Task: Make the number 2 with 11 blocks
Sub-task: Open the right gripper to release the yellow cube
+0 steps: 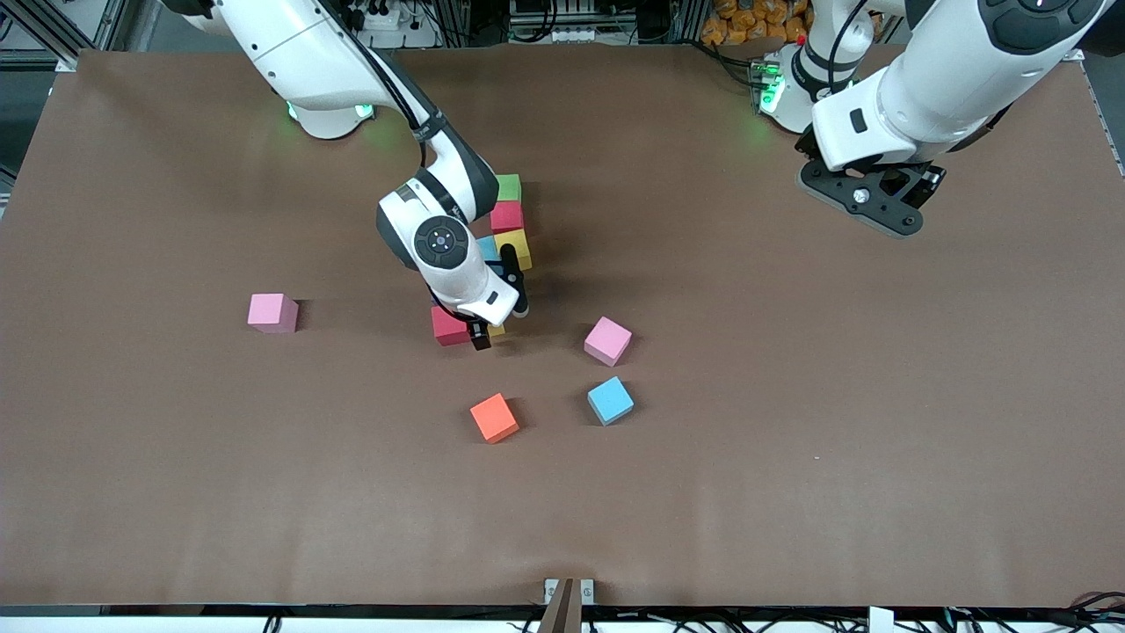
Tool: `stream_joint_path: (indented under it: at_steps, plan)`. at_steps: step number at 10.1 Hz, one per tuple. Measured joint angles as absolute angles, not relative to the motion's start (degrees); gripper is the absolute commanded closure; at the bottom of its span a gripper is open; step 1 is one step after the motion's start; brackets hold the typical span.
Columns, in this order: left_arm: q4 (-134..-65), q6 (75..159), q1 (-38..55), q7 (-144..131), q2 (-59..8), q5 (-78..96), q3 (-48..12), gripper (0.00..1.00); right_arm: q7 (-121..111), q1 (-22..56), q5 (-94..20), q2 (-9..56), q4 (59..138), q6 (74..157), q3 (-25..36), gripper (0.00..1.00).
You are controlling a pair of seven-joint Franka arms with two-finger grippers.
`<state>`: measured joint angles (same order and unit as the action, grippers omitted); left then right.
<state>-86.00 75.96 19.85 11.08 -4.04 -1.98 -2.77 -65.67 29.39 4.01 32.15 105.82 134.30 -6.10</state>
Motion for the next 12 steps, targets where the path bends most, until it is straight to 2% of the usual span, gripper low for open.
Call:
stream_joint_path:
  at_steps: [4,8,12]
  plan:
    - [-86.00,76.44,19.86,11.08,-4.08,-1.54,-2.79,0.00,-62.17,29.54,2.86,30.26,105.28,131.14,-5.95,0.00]
    - [-86.44,84.62,20.10,9.17,-7.84,2.76,-2.86,0.00,-60.43,29.73,-2.47,25.89,104.73,125.02,-4.81,0.00]
    - [-89.54,98.66,20.61,7.91,-15.30,7.79,-2.96,0.00,-57.38,28.73,-6.67,21.95,104.73,120.41,6.90,0.00]
